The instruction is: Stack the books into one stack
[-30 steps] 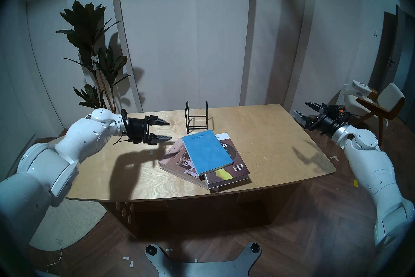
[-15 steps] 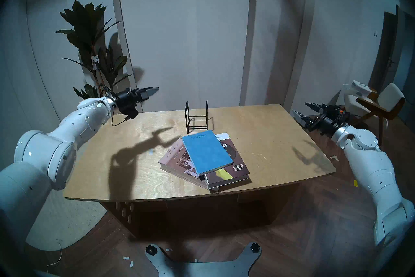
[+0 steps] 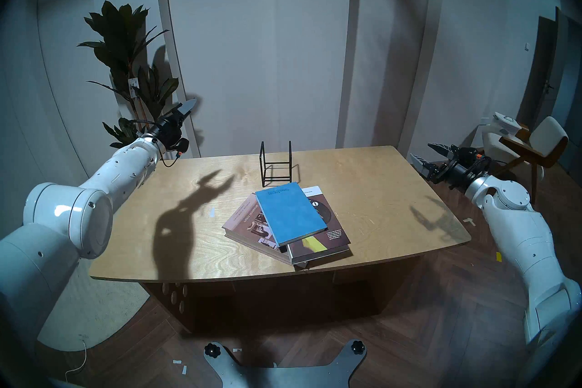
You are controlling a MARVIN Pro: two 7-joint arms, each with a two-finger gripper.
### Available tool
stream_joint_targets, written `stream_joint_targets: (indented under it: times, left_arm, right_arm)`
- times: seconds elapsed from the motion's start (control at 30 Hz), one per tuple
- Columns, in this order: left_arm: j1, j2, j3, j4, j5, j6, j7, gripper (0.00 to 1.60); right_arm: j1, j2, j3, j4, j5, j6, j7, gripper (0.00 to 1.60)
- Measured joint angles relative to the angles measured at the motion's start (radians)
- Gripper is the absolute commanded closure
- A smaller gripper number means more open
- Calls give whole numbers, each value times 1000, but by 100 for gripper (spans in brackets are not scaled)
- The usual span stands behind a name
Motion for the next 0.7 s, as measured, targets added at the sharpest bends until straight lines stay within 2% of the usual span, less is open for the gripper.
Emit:
stream_joint_targets:
  times: [0.37,0.7]
  left_arm:
    - [23,-4,-1,-20,38,178,-72,0]
    - [12,-30,-72,-4,-23,216,-147,0]
  right_arm:
    - [2,0,0,1,1,-1,1,0]
    - [3,0,0,3,1,-4,3,0]
